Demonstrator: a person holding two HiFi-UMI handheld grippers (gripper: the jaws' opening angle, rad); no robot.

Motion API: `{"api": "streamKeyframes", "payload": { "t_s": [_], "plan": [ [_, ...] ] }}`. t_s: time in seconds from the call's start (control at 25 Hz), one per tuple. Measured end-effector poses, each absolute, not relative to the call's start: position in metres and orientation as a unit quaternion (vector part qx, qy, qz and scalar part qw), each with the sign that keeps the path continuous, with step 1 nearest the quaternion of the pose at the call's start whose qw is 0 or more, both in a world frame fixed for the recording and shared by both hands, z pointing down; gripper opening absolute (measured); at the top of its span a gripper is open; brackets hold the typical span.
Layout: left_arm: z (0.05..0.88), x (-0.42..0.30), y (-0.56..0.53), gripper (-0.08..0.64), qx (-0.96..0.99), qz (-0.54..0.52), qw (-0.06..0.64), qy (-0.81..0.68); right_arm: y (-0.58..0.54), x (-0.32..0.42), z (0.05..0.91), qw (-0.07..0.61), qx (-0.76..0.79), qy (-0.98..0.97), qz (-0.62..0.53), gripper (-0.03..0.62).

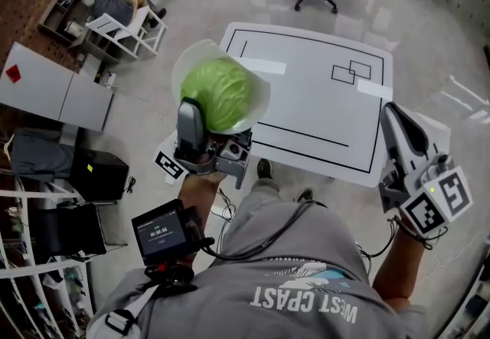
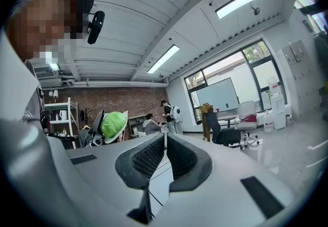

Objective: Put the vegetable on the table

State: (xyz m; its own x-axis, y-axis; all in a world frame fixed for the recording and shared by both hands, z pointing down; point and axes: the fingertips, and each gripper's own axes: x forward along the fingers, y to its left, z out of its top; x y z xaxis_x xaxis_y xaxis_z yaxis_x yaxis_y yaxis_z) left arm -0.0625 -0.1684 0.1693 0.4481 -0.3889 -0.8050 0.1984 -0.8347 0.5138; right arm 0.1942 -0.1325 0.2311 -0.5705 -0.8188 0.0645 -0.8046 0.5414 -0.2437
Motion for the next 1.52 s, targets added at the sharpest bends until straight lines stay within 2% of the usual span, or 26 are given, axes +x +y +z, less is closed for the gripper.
{"api": "streamKeyframes", "payload": {
  "t_s": [0.8, 1.52],
  "plan": [
    [0.232, -0.057, -0.339, 0.368, 0.812, -0.446, 0.371, -0.065, -0.250, 0.180, 0.266, 0.043, -0.512, 0.840, -0.174, 0.008],
    [0.420, -0.021, -0.433, 0.367, 0.798, -0.279, 0.522, -0.112, -0.277, 0.197, 0.332, 0.060, -0.577, 0.778, -0.242, 0.008]
  ]
}}
